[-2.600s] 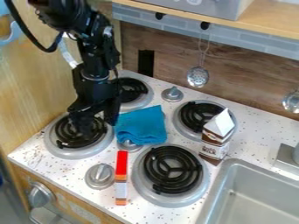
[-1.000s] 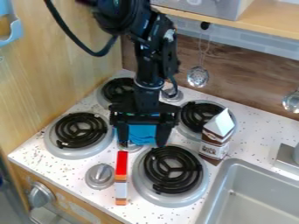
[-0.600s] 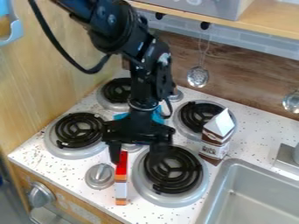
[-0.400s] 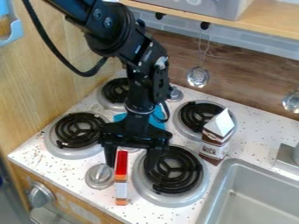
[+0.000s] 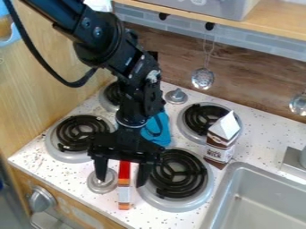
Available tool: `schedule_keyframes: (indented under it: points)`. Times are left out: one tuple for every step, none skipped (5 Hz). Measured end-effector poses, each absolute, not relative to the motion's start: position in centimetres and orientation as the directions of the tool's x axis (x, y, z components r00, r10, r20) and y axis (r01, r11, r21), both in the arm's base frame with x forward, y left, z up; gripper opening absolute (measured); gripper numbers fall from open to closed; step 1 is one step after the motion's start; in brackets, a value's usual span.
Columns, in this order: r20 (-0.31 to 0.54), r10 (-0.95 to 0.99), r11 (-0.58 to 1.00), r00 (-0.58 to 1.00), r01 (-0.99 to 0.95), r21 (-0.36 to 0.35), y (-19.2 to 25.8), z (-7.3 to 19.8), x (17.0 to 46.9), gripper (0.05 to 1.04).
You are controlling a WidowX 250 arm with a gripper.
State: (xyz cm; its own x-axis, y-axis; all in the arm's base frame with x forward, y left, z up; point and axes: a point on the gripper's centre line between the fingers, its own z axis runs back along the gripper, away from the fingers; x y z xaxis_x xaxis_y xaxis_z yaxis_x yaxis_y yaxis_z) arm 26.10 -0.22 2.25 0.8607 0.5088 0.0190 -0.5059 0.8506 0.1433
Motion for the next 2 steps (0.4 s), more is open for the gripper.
schedule_keyframes:
  points:
    - [0.064, 0.521, 0.843, 0.851, -0.525, 0.118, 0.3, 1.1, 25.9, 0.963]
    - [0.088, 0.568, 0.813, 0.818, -0.574, 0.095, 0.8, -0.2, 25.6, 0.684]
